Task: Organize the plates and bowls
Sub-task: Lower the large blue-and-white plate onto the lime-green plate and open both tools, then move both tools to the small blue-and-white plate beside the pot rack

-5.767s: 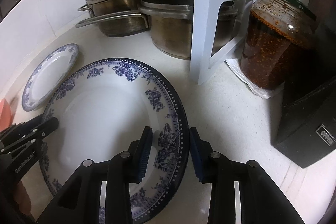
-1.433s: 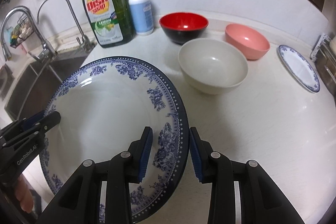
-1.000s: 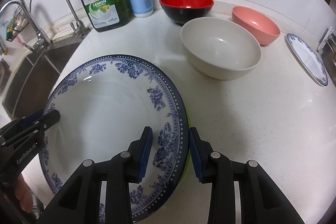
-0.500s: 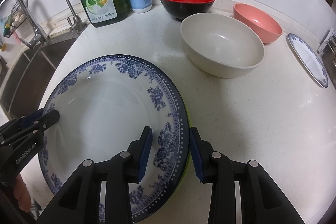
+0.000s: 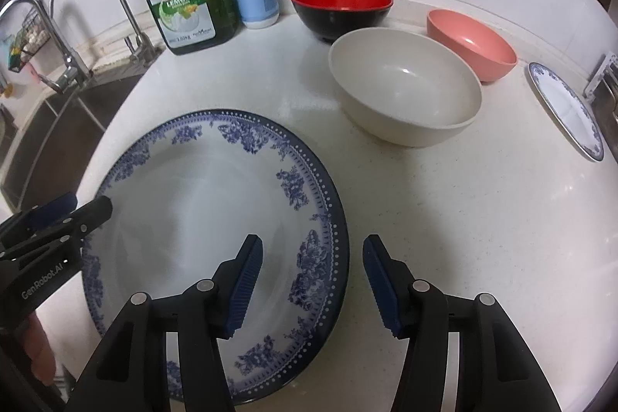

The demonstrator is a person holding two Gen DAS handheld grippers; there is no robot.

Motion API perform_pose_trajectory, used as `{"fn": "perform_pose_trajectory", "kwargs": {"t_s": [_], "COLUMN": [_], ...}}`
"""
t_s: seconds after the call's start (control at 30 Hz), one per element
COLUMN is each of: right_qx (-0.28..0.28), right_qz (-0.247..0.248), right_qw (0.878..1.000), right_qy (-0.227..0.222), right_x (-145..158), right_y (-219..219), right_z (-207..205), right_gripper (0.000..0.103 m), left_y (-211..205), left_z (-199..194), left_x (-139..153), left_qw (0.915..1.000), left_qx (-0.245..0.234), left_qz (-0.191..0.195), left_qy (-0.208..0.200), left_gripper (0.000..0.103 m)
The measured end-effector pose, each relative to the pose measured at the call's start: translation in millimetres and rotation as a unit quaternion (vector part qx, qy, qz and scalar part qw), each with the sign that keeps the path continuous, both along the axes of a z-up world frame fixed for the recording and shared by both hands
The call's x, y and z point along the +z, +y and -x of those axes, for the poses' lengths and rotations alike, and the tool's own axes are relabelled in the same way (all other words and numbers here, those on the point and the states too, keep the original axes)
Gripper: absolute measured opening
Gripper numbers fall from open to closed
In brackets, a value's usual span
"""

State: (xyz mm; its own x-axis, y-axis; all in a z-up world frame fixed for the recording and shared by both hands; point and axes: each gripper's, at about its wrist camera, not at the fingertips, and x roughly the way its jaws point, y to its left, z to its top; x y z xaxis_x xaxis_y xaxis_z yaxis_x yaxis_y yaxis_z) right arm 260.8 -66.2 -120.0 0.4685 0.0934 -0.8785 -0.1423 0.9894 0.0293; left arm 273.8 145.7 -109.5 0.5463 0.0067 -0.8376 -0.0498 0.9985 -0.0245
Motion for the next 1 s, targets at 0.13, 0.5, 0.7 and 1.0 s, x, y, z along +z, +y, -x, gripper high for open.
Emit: {"fn": "perform_pose_trajectory", "kwargs": {"t_s": [0.13,0.5,0.7,1.0], "right_qx": [-0.01,-0.053,-0.089,-0.127], "right_qz": [-0.007,-0.017,-0.016,-0.008], "right_qw": [1.0,0.996,0.992,0.985], "right_qy": [-0.018,-0.063,-0.084,-0.117], "right_x": [12.8,47.3,65.3,89.3], "right_y": [-8.0,-49.4,-87.6,-153.1], "right_z": [4.1,16.6,22.4,30.2], "right_gripper": [0.064,0.071,0.074,0.074], "left_y": [-8.6,-67.9,-108.6,-177.2], "left_z": [-0.4,-2.7,-8.0,-16.1], "left_x": [12.1,51.1,66.6,89.8], "left_qw": [0.9997,0.9939,0.9894,0.9821], "left_qx": [-0.008,-0.074,-0.107,-0.148], "left_qz": [-0.001,-0.008,-0.005,0.019], "left_qy": [-0.024,-0.081,-0.098,-0.115], "left_gripper": [0.081,0.096,0.097,0.097]}}
